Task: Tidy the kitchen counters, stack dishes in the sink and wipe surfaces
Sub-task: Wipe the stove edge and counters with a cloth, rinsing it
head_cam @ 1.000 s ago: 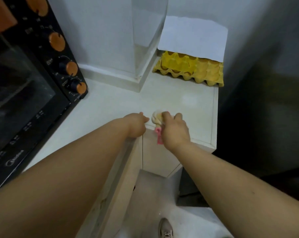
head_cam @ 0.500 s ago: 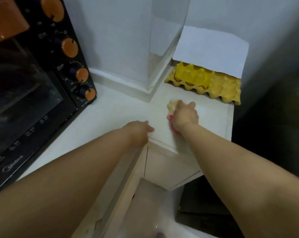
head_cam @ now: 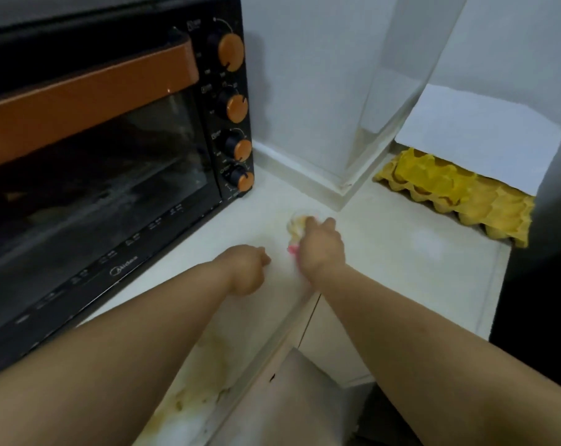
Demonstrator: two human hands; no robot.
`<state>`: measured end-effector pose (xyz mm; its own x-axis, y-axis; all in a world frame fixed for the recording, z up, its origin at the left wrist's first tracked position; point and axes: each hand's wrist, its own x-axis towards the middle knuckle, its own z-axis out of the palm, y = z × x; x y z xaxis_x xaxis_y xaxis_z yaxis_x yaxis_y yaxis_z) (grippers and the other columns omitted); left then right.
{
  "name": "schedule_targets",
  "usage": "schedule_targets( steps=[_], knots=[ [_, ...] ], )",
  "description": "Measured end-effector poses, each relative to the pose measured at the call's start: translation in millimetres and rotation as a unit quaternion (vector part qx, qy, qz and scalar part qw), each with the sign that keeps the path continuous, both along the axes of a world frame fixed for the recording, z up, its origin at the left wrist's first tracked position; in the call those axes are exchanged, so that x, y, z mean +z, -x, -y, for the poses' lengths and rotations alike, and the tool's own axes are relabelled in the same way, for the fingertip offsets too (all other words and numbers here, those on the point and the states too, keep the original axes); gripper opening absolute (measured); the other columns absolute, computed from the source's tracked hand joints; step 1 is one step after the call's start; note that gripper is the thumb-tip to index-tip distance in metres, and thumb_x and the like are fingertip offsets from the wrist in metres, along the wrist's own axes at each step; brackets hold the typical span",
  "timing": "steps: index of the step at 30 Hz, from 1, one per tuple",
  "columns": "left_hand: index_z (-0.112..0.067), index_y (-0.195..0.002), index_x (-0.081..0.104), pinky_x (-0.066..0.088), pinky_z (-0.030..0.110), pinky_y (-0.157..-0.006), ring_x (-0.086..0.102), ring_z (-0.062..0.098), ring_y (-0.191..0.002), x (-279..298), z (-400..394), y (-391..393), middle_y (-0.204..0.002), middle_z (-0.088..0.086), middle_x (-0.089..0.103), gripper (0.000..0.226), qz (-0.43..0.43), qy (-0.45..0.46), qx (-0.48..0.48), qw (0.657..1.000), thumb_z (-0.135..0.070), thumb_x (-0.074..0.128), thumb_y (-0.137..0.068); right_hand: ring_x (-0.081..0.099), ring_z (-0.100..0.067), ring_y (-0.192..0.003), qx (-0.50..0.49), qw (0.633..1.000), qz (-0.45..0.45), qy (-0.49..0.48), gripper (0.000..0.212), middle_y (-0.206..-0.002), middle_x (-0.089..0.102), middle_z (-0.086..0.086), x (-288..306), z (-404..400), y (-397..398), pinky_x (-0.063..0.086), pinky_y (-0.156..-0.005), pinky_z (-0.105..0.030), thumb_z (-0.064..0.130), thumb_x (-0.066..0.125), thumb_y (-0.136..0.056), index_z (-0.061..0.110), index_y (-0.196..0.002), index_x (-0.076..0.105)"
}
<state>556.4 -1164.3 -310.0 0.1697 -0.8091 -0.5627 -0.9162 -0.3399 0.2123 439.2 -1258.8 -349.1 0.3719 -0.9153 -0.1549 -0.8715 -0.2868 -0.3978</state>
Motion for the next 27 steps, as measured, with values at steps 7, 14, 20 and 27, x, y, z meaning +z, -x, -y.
schedule_targets(
  steps=[7,14,20,27],
  knots=[
    [-0.018,-0.146,0.035,0.025,0.027,-0.113,0.029,0.022,-0.142,2,-29,-10,-0.156,0.002,0.027,0.051,0.01,0.007,0.058,0.998,-0.007,0.034,-0.097,0.054,-0.034,-0.102,0.144,0.989,-0.022,0.007,0.043,-0.119,0.043,-0.013,-2,-16,27,0.046,-0.087,-0.037,0.027,0.054,-0.087,0.02,-0.13,0.047],
    [-0.019,-0.146,0.035,0.023,0.029,-0.116,0.026,0.02,-0.143,-9,-44,-37,-0.156,-0.002,0.027,0.053,-0.015,0.047,0.124,0.991,-0.003,0.033,-0.096,0.049,-0.041,-0.114,0.028,1.0,0.005,0.005,0.06,-0.131,0.035,-0.018,4,30,-48,0.042,-0.091,-0.041,0.027,0.063,-0.088,0.013,-0.137,0.032],
    [-0.023,-0.146,0.036,0.027,0.029,-0.114,0.032,0.022,-0.14,-13,-52,-39,-0.154,-0.001,0.031,0.054,-0.032,0.05,0.136,0.989,-0.006,0.036,-0.094,0.052,-0.031,-0.109,0.281,0.96,0.005,0.016,0.054,-0.126,0.043,-0.009,1,-37,-37,0.042,-0.095,-0.034,0.026,0.059,-0.09,0.028,-0.14,0.041],
    [-0.014,-0.145,0.037,0.024,0.026,-0.116,0.028,0.018,-0.142,1,-82,-47,-0.155,0.002,0.03,0.051,-0.044,0.069,0.158,0.984,-0.009,0.045,-0.095,0.051,-0.043,-0.108,0.009,0.995,-0.099,0.021,0.055,-0.123,0.041,-0.018,12,3,28,0.047,-0.093,-0.045,0.021,0.055,-0.087,0.021,-0.138,0.038]
  ],
)
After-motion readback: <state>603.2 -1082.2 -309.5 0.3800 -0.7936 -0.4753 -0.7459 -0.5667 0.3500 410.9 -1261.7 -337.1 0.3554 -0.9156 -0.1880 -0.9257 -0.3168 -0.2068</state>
